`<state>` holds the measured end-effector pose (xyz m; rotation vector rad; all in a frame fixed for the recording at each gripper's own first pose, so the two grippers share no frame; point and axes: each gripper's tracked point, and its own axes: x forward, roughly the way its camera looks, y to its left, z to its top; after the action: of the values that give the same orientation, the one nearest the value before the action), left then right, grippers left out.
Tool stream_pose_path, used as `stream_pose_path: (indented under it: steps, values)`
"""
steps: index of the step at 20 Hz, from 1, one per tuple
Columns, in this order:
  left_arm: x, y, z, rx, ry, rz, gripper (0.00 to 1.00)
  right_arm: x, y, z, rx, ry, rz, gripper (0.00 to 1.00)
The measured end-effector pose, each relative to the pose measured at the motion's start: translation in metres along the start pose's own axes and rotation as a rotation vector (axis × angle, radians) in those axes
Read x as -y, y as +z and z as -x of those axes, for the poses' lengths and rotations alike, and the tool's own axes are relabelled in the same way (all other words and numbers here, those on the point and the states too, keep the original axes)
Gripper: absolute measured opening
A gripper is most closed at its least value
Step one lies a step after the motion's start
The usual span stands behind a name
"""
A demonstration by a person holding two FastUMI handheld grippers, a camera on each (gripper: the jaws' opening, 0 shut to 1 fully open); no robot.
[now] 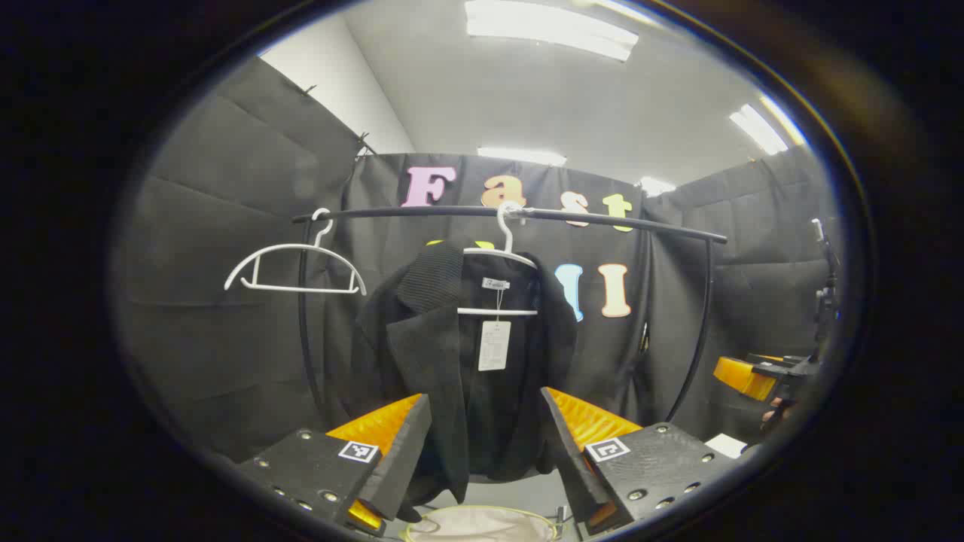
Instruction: Grasp the clothes on the hanger with both hands and then place them into the laundry hamper below.
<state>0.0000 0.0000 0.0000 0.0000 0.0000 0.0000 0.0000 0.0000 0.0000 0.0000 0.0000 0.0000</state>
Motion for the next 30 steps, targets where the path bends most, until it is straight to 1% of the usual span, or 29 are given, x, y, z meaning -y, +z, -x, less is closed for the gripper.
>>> stream_pose_path:
  steps: [5, 9, 12, 16, 19, 25, 30]
  values:
    - [0.01, 0.001, 0.0, 0.001, -0.03, -0.012, 0.84, 0.007, -0.003, 0.001, -0.01, -0.015, -0.013, 0.98]
    - [0.021, -0.006, -0.006, -0.009, -0.051, 0.008, 0.84, 0.017, -0.008, 0.005, -0.022, -0.039, 0.004, 0.98]
    - [0.022, -0.013, -0.007, -0.02, -0.057, 0.018, 0.84, 0.021, -0.012, 0.009, -0.036, -0.05, 0.001, 0.98]
    - [0.017, -0.023, -0.006, -0.043, -0.056, 0.034, 0.84, 0.016, -0.016, 0.008, -0.058, -0.047, 0.013, 0.98]
    - [0.007, -0.025, -0.007, -0.051, -0.04, 0.047, 0.84, 0.005, -0.018, 0.006, -0.075, -0.024, 0.028, 0.98]
    - [-0.022, -0.016, -0.008, -0.047, 0.015, 0.049, 0.84, -0.031, -0.013, -0.007, -0.099, 0.043, 0.026, 0.98]
    - [-0.048, -0.005, -0.004, -0.031, 0.084, 0.054, 0.84, -0.071, -0.005, -0.021, -0.103, 0.139, 0.032, 0.98]
